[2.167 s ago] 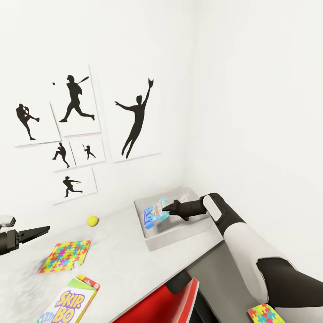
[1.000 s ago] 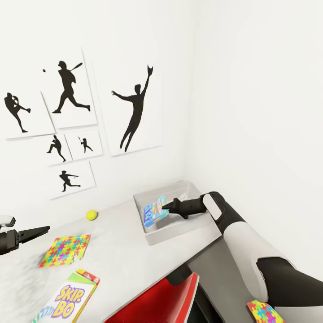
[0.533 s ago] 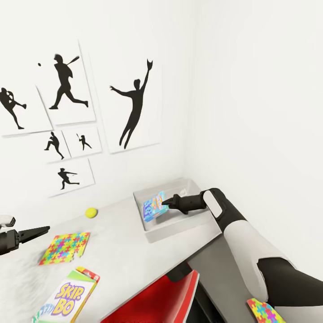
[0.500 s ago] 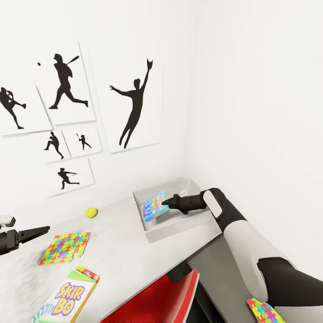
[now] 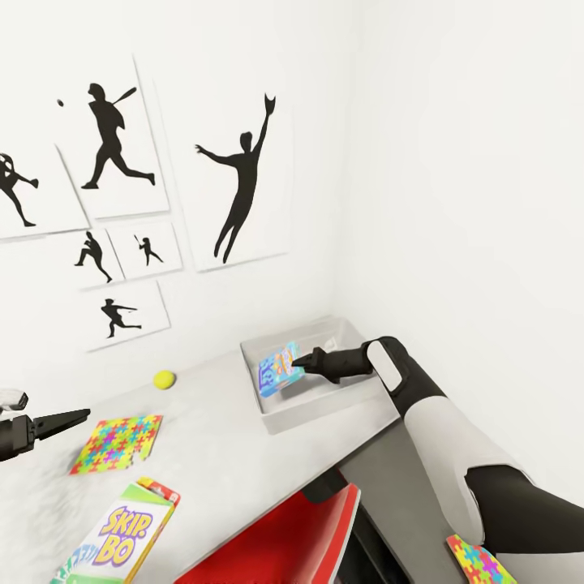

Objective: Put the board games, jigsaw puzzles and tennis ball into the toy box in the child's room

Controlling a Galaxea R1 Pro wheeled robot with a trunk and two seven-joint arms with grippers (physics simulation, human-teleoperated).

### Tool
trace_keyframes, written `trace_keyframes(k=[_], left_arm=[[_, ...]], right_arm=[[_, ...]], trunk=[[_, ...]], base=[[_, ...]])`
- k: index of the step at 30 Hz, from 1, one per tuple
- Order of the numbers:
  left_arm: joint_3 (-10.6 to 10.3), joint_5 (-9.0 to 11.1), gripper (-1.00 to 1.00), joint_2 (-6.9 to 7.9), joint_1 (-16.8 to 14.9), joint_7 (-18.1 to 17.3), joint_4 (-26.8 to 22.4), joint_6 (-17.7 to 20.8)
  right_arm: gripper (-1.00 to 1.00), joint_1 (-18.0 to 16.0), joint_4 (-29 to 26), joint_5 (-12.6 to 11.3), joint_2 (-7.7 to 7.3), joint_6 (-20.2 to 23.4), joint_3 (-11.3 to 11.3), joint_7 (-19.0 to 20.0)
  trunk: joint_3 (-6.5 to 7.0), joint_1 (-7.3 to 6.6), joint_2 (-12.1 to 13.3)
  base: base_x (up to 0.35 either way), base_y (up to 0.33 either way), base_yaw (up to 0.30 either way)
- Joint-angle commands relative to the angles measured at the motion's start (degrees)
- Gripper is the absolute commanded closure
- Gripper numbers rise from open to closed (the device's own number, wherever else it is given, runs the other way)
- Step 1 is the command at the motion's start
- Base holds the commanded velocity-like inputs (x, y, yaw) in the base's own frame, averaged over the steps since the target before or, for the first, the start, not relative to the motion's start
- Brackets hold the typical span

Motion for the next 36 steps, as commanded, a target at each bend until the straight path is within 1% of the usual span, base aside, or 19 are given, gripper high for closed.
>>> trace_keyframes(k=[1,3,9,31,36], left_arm=[[0.00,-0.04,-1.00,0.00,-0.04,-0.22,-0.01,0.61],[0.00,-0.04,-1.00,0.01,-0.04,-0.22,-0.01,0.61],[0.00,-0.04,-1.00,0.01,-0.04,-0.22,-0.01,0.60],[0.00,-0.04,-1.00,0.01,-0.04,-0.22,-0.01,0.60],[0.00,-0.04,-1.00,-0.03,-0.04,-0.22,-0.01,0.61]], right_arm=[[1.00,-0.08,-0.10,0.58,0.00,0.09,0.32,0.57],[1.00,-0.10,-0.20,0.58,0.02,0.09,1.08,0.54],[1.00,-0.13,-0.25,0.58,0.02,0.09,1.67,0.54],[1.00,-0.20,-0.26,0.58,0.02,0.09,1.85,0.48],[1.00,-0.20,-0.26,0.58,0.00,0.09,1.85,0.48]], trunk=[[-0.22,0.03,-0.13],[-0.41,0.03,-0.13],[-0.97,0.03,-0.13],[-3.04,0.03,-0.13],[-3.27,0.03,-0.13]], base=[[0.000,0.000,0.000],[0.000,0.000,0.000],[0.000,0.000,0.000],[0.000,0.000,0.000],[0.000,0.000,0.000]])
